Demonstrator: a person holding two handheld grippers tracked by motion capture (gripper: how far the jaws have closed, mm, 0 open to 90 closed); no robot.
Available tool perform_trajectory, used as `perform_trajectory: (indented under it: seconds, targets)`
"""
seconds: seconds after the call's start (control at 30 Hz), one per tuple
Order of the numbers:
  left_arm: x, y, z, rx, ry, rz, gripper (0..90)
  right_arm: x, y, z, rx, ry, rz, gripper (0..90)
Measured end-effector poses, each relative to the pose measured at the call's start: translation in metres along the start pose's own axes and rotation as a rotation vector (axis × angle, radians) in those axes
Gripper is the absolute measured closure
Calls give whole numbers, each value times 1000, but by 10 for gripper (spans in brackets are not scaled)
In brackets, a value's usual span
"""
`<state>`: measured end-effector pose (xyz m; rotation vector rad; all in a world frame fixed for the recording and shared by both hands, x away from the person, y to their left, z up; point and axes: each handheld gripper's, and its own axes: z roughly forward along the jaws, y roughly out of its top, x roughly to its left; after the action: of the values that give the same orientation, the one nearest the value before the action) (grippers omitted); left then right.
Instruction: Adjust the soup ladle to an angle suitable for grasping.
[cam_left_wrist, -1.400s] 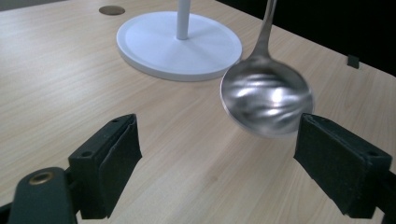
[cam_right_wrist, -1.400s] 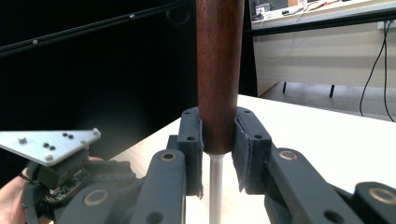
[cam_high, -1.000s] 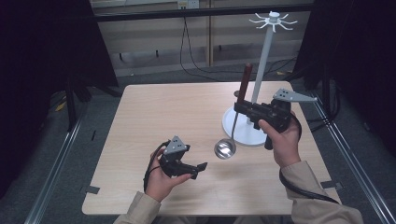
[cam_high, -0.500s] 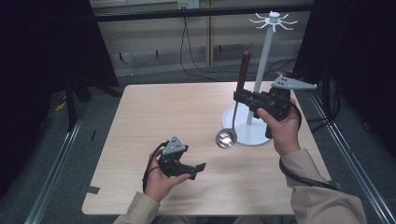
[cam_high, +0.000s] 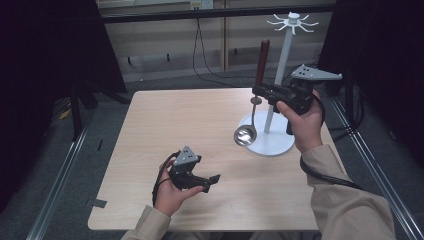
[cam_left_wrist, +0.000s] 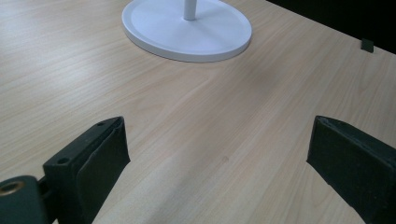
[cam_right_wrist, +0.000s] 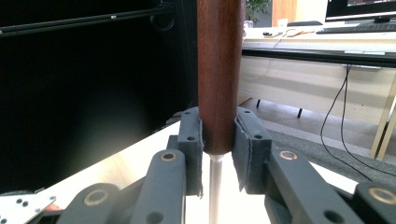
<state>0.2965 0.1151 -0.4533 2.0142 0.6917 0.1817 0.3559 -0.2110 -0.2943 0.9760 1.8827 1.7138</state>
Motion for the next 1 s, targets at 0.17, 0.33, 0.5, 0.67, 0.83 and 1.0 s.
perform_trajectory:
  seconds: [0.17,0.33,0.5,0.67,0.83,1.0]
  targets:
    - [0,0,0,-3,0,-8,51,-6,8,4,0,-6,4,745]
    - [0,0,0,-3,-5,-3,51,-13,16,8,3,-21,13,745]
    - [1,0,0,6,-8,8,51,-19,19,9,-16,-24,32,745]
    - [1,0,1,6,-10,8,52,-25,21,8,-22,-31,39,745]
    - [1,0,1,7,-10,6,53,-29,22,7,-26,-35,46,744]
    - [2,0,1,6,-7,11,54,-33,22,6,-28,-44,53,744]
